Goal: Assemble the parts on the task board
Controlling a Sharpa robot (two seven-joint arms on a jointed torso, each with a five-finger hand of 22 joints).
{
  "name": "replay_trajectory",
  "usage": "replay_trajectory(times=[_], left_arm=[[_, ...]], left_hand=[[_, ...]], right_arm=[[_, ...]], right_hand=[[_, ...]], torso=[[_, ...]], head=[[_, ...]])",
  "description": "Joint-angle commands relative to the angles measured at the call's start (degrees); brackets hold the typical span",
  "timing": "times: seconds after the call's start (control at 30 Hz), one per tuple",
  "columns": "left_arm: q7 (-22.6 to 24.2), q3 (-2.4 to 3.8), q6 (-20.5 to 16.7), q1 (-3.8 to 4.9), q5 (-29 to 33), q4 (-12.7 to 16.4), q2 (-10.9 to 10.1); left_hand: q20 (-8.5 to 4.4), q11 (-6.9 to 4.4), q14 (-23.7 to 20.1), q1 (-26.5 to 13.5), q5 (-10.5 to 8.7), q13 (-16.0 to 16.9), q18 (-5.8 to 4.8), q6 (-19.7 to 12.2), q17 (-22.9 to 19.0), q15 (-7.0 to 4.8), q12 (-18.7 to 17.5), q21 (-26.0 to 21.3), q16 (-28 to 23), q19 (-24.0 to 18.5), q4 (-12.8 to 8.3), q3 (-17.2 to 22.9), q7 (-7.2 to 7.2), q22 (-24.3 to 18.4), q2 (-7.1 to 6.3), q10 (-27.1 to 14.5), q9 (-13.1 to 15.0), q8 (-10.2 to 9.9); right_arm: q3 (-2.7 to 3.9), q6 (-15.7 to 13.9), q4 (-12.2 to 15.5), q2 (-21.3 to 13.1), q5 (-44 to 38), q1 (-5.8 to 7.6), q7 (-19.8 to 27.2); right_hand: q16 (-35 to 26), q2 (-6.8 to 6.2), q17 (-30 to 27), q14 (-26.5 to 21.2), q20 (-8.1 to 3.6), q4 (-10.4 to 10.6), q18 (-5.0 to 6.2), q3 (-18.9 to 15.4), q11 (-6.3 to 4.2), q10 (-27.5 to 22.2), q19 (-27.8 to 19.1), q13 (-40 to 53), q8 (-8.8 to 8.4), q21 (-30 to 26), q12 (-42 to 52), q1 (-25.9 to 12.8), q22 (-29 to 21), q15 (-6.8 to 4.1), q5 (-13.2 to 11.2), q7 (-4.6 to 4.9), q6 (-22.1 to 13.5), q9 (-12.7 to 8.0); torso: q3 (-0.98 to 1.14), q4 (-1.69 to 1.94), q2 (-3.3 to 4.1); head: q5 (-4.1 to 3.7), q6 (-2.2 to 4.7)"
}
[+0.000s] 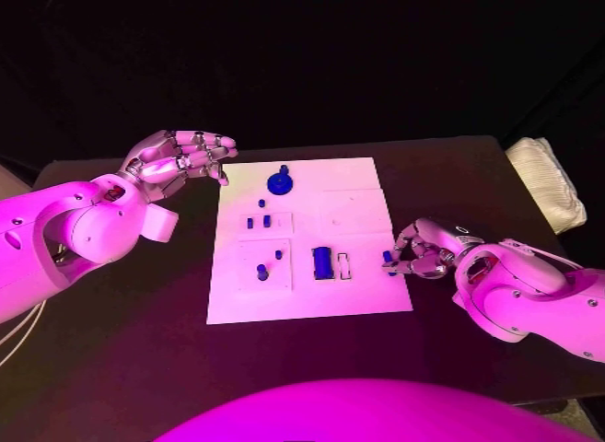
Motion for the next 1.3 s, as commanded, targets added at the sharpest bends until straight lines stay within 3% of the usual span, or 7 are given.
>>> replay_trajectory(times=[0.03, 0.4, 0.53, 0.57, 0.63, 0.97, 1.3], left_arm=[[0.3, 0.03, 1.1, 0.01, 0.2, 0.1, 0.0], [0.3, 0.02, 1.1, 0.01, 0.2, 0.2, -0.2], [0.3, 0.02, 1.1, 0.01, 0.2, 0.2, -0.2], [0.3, 0.02, 1.1, 0.01, 0.2, 0.2, -0.2], [0.3, 0.02, 1.1, 0.01, 0.2, 0.2, -0.2], [0.3, 0.02, 1.0, 0.01, 0.2, 0.2, -0.3], [0.3, 0.02, 0.9, 0.01, 0.2, 0.2, -0.4]], left_hand=[[0.15, -0.11, -0.6, 0.2, 0.29, 0.0, 0.79, 0.3, -0.1, 0.0, -0.2, -0.2, -0.4, -0.2, 0.2, 0.0, 0.1, -0.1, 0.56, -0.4, 0.0, 0.2], [0.15, -0.11, -0.6, 0.2, 0.29, 0.0, 0.79, 0.3, -0.1, 0.0, -0.2, -0.2, -0.4, -0.2, 0.2, 0.0, 0.1, -0.1, 0.56, -0.4, 0.0, 0.2], [0.15, -0.11, -0.6, 0.2, 0.29, 0.0, 0.79, 0.3, -0.1, 0.0, -0.2, -0.2, -0.4, -0.2, 0.2, 0.0, 0.1, -0.1, 0.56, -0.4, 0.0, 0.2], [0.15, -0.11, -0.6, 0.2, 0.29, 0.0, 0.79, 0.3, -0.1, 0.0, -0.2, -0.2, -0.4, -0.2, 0.2, 0.0, 0.1, -0.1, 0.56, -0.4, 0.0, 0.2], [0.15, -0.11, -0.6, 0.2, 0.29, 0.0, 0.79, 0.3, -0.1, 0.0, -0.2, -0.2, -0.4, -0.2, 0.2, 0.0, 0.1, -0.1, 0.56, -0.4, 0.0, 0.2], [0.15, -0.11, -0.6, 0.2, 0.29, 0.0, 0.79, 0.3, -0.1, 0.0, -0.2, -0.2, -0.4, -0.2, 0.2, 0.0, 0.1, -0.1, 0.56, -0.4, 0.0, 0.2], [0.15, -0.11, -0.6, 0.2, 0.29, 0.0, 0.79, 0.3, -0.1, 0.0, -0.2, -0.2, -0.4, -0.2, 0.2, 0.0, 0.1, -0.1, 0.56, -0.4, 0.0, 0.2]], right_arm=[[0.0, 1.8, -0.6, 0.6, -1.7, -0.38, -1.0], [0.0, 3.6, -2.0, 2.1, -4.4, -1.6, -2.5], [0.0, 3.9, -2.2, 2.6, -5.4, -1.96, -2.9], [0.0, 3.9, -2.2, 2.7, -5.5, -2.02, -3.0], [0.0, 3.7, -2.2, 2.8, -5.8, -2.1, -3.2], [0.04, -0.1, -0.6, 2.7, -4.8, -2.2, -2.8], [0.18, -3.7, 2.8, 2.1, 0.2, 0.36, -1.2]], right_hand=[[-0.3, -0.45, 13.6, 5.5, 0.34, -0.1, -0.18, 0.6, 0.41, 2.6, 3.0, 10.2, -0.08, -0.1, -0.2, 0.3, 8.5, 0.44, 0.4, -0.06, 0.3, 0.0], [-0.3, -1.19, 13.7, 5.5, 0.21, -0.4, -0.2, 4.4, 0.13, 2.6, 3.1, 10.4, -0.68, -0.1, -0.2, 6.5, 8.7, 0.2, -1.1, -0.35, 1.1, -0.4], [-0.3, -1.56, 13.7, 5.5, 0.06, -0.5, -0.21, 8.1, -0.01, 2.6, 3.1, 10.4, -1.29, -0.1, -0.3, 9.4, 8.7, 0.07, 0.5, -0.47, 1.5, -0.8], [-0.3, -1.71, 13.7, 5.5, -0.02, -0.5, -0.2, 9.9, -0.06, 2.5, 3.1, 10.5, -1.54, -0.2, -0.3, 10.3, 8.8, 0.0, 2.6, -0.52, 1.8, -0.9], [-0.3, -2.07, 13.7, 5.5, -0.08, -0.6, -0.21, 12.4, -0.17, 2.5, 3.1, 10.5, -1.77, -0.2, -0.3, 11.1, 8.8, -0.06, 3.9, -0.58, 2.1, -1.1], [-0.1, -6.09, 14.1, 5.6, -0.32, -1.5, -0.37, 25.0, -0.46, 3.0, 3.5, 10.9, -1.0, 0.4, 0.1, 6.7, 9.5, -0.3, 12.8, -0.9, 2.5, -0.2], [0.1, -6.67, 14.6, 5.7, -0.37, -1.5, -0.51, 27.3, -0.51, 3.3, 3.7, 11.2, -0.32, 1.0, 0.6, 3.2, 9.9, -0.36, 13.9, -0.99, 2.2, 0.5]], torso=[[-0.01, 0.03, -0.02], [0.0, -0.09, -0.07], [-0.02, -0.06, -0.05], [-0.01, -0.06, -0.05], [-0.01, -0.07, -0.07], [-0.04, -0.12, -0.11], [-0.06, -0.07, -0.09]], head=[[0.11, -0.08], [0.42, -0.08], [0.42, -0.08], [0.4, -0.08], [0.38, -0.08], [0.65, -0.08], [0.53, -0.08]])
